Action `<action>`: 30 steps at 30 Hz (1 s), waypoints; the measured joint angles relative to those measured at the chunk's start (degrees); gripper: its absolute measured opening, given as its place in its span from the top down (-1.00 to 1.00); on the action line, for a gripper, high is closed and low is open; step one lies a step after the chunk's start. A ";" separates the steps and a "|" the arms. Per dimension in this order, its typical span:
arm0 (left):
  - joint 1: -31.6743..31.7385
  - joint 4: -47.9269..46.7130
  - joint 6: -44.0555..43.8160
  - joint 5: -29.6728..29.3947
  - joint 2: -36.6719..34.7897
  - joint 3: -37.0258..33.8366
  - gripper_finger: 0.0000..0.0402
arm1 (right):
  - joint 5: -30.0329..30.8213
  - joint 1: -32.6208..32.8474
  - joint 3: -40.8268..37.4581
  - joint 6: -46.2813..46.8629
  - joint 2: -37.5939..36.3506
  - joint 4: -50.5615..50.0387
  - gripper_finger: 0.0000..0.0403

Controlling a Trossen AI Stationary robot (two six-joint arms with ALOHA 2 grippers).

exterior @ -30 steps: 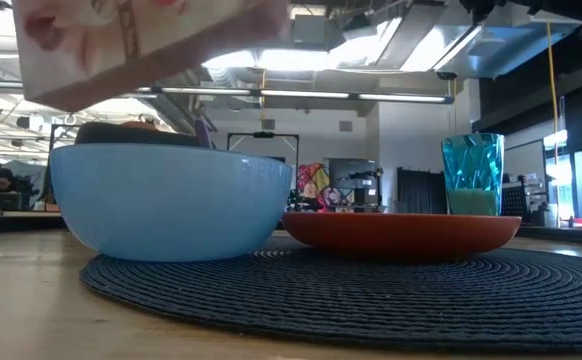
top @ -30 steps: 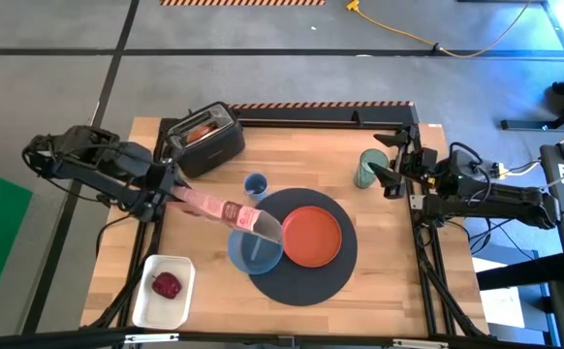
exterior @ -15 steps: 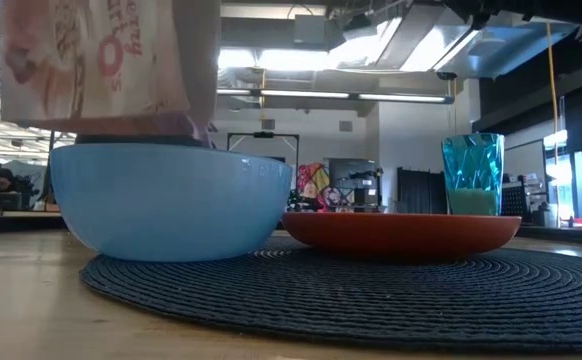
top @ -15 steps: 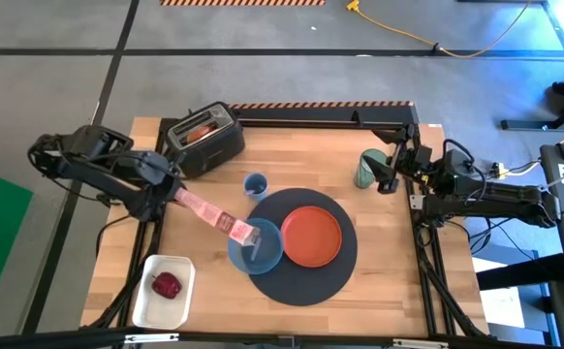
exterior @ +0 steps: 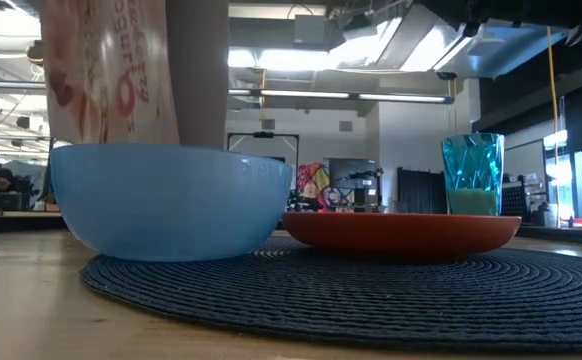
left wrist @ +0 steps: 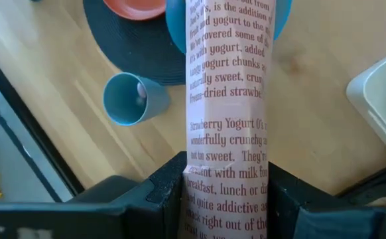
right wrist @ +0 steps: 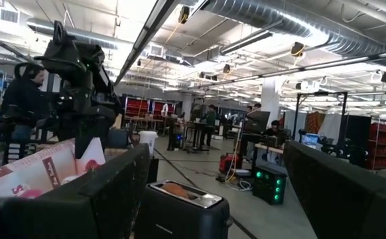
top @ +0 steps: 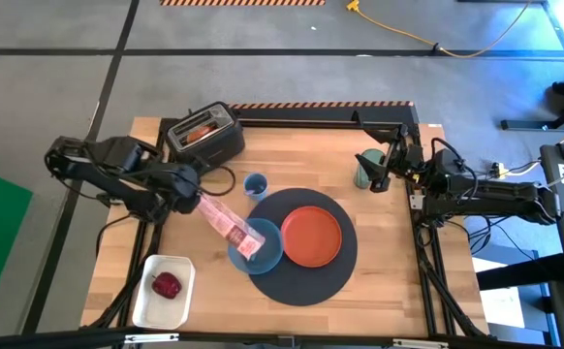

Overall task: Arrange a breakfast setting
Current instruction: Pour the cereal from the cereal box into a blue bowl

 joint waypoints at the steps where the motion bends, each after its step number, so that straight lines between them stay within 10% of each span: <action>1: 0.00 0.02 0.02 -0.03 0.63 0.00 0.32 | 0.10 0.00 0.00 -0.13 0.16 0.07 -0.66; 30: -8.91 -2.62 4.03 -10.47 6.70 10.38 0.32 | 0.58 0.00 0.00 -1.47 0.32 -0.04 -0.66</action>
